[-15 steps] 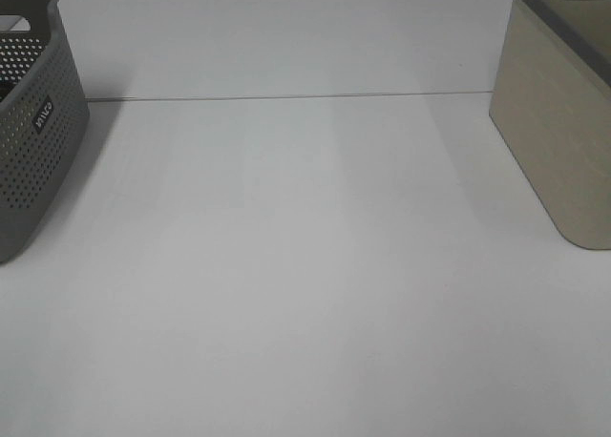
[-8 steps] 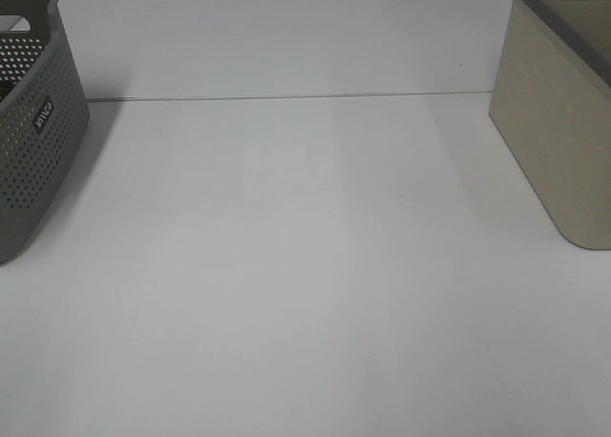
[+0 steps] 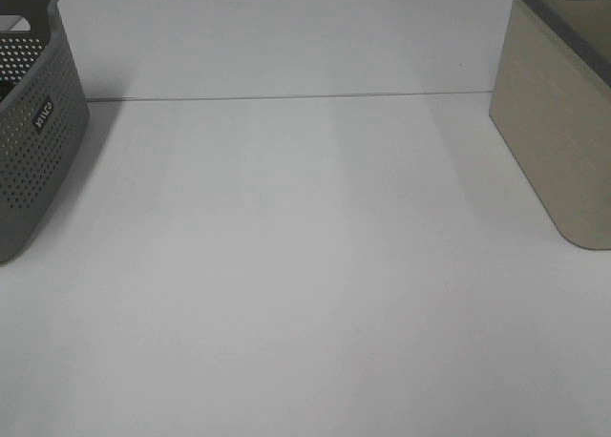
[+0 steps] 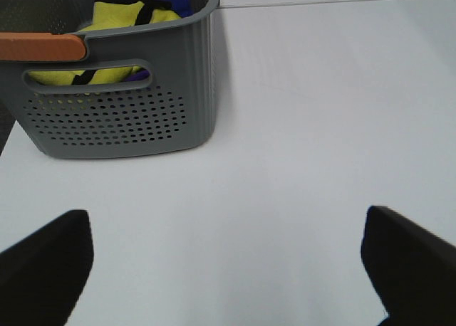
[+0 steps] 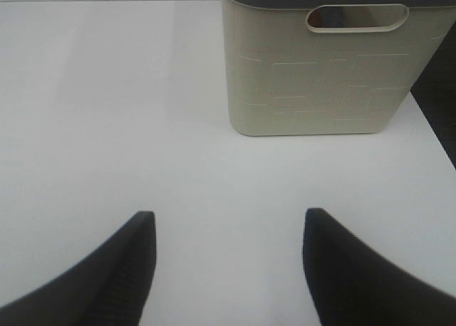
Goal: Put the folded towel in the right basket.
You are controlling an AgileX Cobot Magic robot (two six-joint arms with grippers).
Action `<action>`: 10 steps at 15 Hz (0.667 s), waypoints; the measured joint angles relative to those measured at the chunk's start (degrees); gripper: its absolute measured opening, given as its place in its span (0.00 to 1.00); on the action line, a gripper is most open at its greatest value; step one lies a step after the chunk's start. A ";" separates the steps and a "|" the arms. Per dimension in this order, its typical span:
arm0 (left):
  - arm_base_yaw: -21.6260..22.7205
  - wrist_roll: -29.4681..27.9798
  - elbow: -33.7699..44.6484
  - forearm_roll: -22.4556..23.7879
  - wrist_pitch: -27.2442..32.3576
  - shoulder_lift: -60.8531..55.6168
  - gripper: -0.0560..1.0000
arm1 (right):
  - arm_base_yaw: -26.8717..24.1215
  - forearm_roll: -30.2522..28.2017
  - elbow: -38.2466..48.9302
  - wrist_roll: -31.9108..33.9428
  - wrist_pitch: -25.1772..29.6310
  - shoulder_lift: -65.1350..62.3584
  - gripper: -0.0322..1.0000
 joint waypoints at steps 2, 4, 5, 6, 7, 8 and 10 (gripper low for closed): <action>0.00 0.00 0.00 0.00 0.00 0.00 0.97 | 0.00 0.00 0.00 0.00 0.00 0.00 0.60; 0.00 0.00 0.00 0.00 0.00 0.00 0.97 | 0.00 0.00 0.00 0.00 0.00 0.00 0.60; 0.00 0.00 0.00 0.00 0.00 0.00 0.97 | 0.00 0.00 0.00 0.00 0.00 0.00 0.60; 0.00 0.00 0.00 0.00 0.00 0.00 0.97 | 0.00 0.00 0.00 0.00 0.00 0.00 0.60; 0.00 0.00 0.00 0.00 0.00 0.00 0.97 | 0.00 0.00 0.00 0.00 0.00 0.00 0.60; 0.00 0.00 0.00 0.00 0.00 0.00 0.97 | 0.00 0.00 0.00 0.00 0.00 0.00 0.60; 0.00 0.00 0.00 0.00 0.00 0.00 0.97 | 0.00 0.00 0.00 0.00 0.00 0.00 0.60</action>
